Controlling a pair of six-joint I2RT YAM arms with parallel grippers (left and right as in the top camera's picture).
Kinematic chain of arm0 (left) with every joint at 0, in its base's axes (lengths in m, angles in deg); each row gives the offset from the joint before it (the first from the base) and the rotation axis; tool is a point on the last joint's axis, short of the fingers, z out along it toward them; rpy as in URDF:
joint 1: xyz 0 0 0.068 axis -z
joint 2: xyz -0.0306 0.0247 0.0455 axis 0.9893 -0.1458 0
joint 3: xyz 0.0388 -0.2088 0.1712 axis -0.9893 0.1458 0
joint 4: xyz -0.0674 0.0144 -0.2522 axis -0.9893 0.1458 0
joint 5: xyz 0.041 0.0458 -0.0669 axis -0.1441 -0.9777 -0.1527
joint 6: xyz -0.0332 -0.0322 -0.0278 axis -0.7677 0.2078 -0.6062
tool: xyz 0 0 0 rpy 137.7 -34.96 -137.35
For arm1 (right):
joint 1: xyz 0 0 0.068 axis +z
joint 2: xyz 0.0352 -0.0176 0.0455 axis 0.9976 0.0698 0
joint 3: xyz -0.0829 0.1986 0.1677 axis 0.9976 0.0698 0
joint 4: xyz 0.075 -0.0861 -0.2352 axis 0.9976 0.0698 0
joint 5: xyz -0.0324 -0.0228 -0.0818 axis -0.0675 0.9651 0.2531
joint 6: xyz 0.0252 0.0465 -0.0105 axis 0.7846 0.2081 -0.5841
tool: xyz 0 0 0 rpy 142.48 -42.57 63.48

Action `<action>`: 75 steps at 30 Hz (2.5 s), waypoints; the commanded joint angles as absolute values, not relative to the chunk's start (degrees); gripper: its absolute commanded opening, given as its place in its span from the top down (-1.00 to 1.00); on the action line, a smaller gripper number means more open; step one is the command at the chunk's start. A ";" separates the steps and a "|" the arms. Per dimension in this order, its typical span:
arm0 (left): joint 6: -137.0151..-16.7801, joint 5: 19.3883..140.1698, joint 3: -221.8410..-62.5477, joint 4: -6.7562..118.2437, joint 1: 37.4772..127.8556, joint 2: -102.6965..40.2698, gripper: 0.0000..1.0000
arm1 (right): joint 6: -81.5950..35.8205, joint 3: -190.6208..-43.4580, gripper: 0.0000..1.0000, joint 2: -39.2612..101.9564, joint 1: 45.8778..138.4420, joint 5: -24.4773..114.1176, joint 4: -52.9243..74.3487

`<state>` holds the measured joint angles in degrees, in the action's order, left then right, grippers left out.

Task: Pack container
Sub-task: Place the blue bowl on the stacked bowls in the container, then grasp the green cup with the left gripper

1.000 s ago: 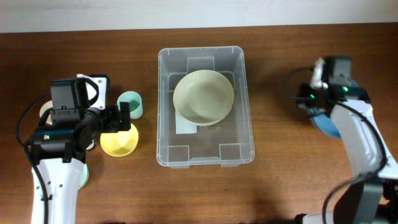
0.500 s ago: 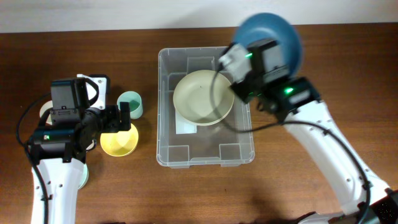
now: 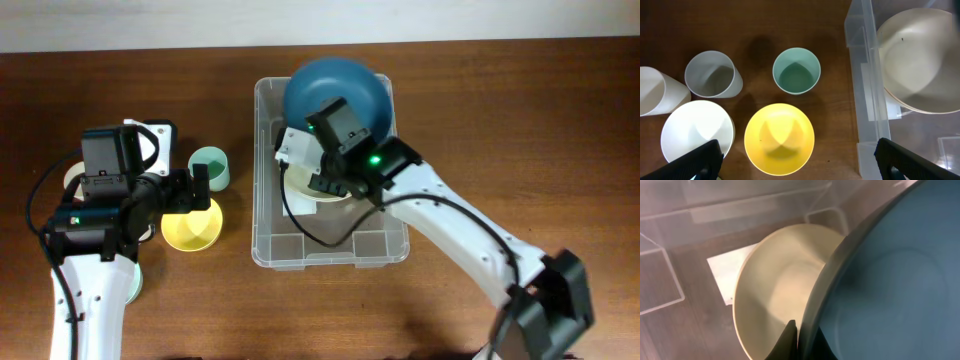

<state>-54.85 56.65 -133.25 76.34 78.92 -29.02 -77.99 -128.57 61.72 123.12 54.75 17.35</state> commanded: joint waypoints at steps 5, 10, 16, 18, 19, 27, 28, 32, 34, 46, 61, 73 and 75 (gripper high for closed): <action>-55.23 56.74 -134.26 76.26 78.83 -29.10 -0.99 | -78.34 -129.60 0.92 66.77 122.88 53.92 17.35; -55.23 56.74 -134.26 76.26 78.83 -29.10 -0.99 | -78.34 -129.57 0.59 67.58 122.29 53.92 18.15; -55.23 56.74 -134.26 76.26 78.83 -29.10 -0.99 | -78.34 -129.60 0.36 67.55 122.25 53.95 18.22; -55.23 56.74 -134.26 76.26 78.83 -29.10 -0.99 | -78.29 -129.62 0.34 67.01 122.27 53.95 18.20; -55.23 56.74 -134.26 76.28 78.83 -29.10 -0.99 | -77.46 -129.73 0.33 66.33 122.29 53.95 18.09; -55.23 56.72 -134.26 76.28 78.83 -29.10 -0.99 | -49.49 -133.49 -0.22 52.52 115.73 58.23 18.81; -55.23 56.72 -134.26 76.26 78.83 -29.10 -0.99 | -45.92 -133.49 -0.47 51.27 114.01 57.81 19.25; -55.23 56.74 -134.26 76.23 78.83 -29.10 -0.99 | -42.03 -133.49 -0.98 48.12 106.03 57.64 22.18; -55.23 56.94 -134.26 76.28 78.83 -29.10 -0.99 | -34.54 -133.49 -0.98 46.96 100.50 58.05 25.80; -56.17 56.79 -141.43 76.04 78.83 -38.02 -0.93 | -15.48 -133.36 -0.98 43.31 86.66 58.03 54.52; -56.32 56.89 -145.74 73.37 78.83 -63.20 -0.63 | -16.85 -132.57 -0.98 43.38 86.66 58.08 55.53; -56.32 56.89 -145.74 72.21 78.83 -72.07 -0.49 | -17.01 -132.57 -0.98 43.38 86.66 58.08 55.57; -56.32 56.89 -145.74 71.75 78.83 -72.45 -0.34 | -17.01 -132.57 -0.98 43.38 86.66 58.08 55.62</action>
<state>-56.21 56.48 -145.10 72.41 78.92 -71.29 -17.34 -132.98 44.19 86.93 57.77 55.55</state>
